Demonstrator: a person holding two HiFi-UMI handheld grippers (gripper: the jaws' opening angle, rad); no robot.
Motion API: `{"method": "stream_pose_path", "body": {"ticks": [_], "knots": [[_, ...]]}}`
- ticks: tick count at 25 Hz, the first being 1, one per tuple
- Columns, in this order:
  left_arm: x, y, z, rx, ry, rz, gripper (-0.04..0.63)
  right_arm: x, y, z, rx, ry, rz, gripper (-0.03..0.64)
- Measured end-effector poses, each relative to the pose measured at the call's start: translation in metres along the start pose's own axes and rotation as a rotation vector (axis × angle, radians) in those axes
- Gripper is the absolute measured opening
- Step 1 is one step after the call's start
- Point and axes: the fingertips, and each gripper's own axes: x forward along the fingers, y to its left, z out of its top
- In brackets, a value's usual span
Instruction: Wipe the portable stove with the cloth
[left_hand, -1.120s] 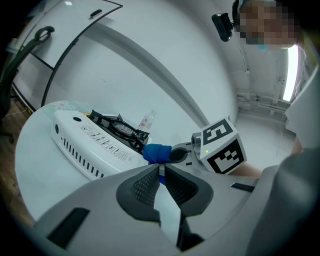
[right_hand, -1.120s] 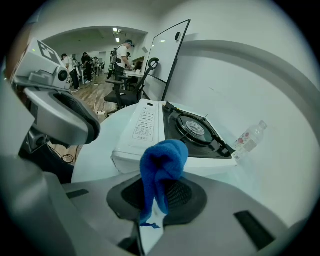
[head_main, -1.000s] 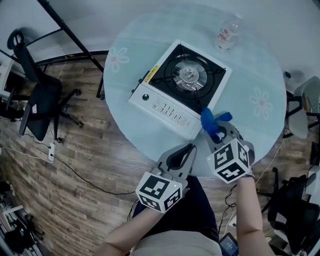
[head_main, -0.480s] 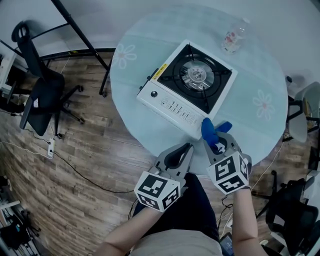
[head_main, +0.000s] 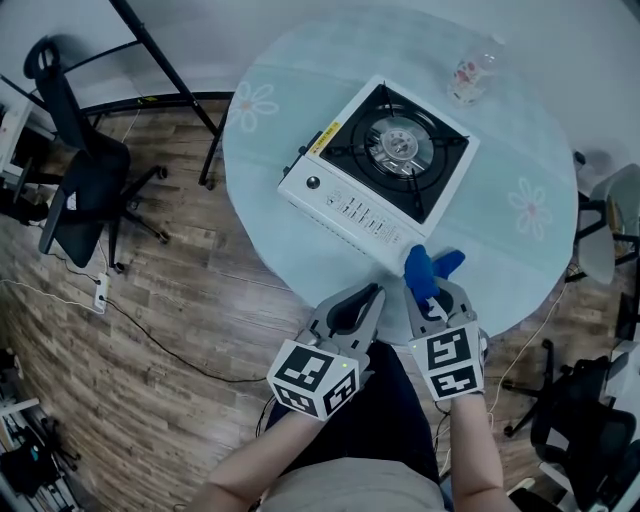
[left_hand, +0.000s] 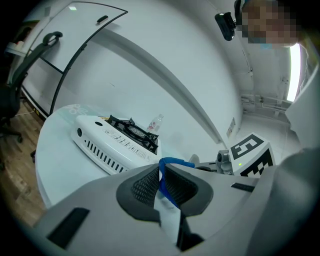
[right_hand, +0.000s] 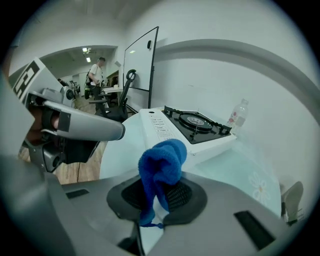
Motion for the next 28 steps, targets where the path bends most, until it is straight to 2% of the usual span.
{"method": "stream_pose_path", "body": {"ticks": [11, 28], "knots": [[-0.007, 0.013, -0.004, -0.001, 0.008, 0.027, 0.049, 0.001, 0.019, -0.009, 0.328, -0.083, 0.091, 0.069], [-0.017, 0.035, -0.022, -0.006, 0.040, 0.086, 0.049, 0.021, 0.049, 0.004, 0.355, -0.142, 0.089, 0.069]]}}
